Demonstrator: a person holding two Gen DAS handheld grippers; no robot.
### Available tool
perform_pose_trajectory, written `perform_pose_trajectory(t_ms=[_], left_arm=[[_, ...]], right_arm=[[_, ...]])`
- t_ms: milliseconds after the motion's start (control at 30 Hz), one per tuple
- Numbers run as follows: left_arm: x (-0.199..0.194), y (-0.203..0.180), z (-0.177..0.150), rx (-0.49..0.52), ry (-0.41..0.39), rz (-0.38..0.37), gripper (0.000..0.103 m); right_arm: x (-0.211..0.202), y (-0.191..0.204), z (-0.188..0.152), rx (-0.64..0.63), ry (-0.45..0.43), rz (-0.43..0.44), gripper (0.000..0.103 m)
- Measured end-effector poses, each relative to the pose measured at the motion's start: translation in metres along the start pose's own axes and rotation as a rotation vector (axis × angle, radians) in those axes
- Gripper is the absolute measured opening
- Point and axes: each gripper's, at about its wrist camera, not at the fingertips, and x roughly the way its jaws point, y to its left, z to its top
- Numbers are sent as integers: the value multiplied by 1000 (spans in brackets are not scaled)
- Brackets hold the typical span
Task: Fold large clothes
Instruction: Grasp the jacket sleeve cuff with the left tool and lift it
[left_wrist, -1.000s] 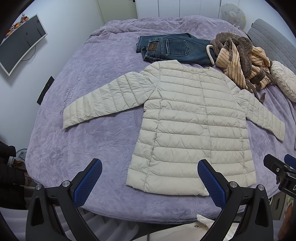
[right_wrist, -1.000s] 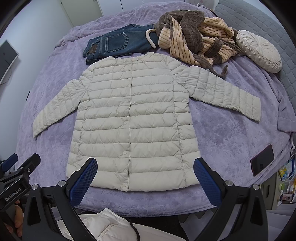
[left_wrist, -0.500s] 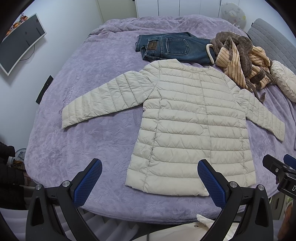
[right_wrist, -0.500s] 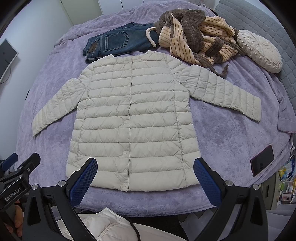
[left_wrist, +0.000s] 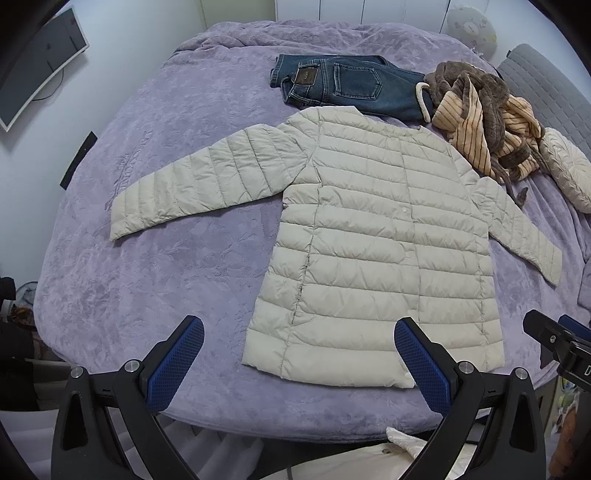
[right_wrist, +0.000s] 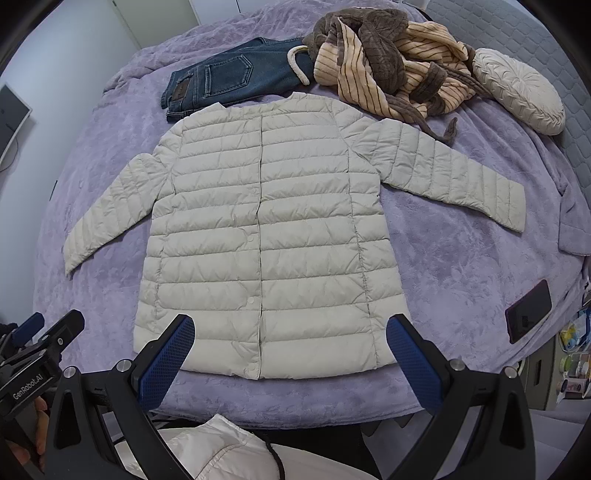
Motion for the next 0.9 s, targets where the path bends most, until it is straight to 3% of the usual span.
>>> perform_pose_trajectory(t_ms=[267, 433, 633, 900], left_arm=[[25, 47, 7, -92, 28, -24, 103], [57, 102, 16, -216, 19, -94, 103], [115, 185, 34, -432, -31, -155, 103], [208, 271, 55, -648, -64, -232, 103]], right_arm=[[22, 21, 20, -6, 59, 29, 103], [48, 50, 30, -8, 114, 123, 103], [92, 102, 33, -55, 245, 145, 103], [123, 153, 38, -139, 289, 107, 103]])
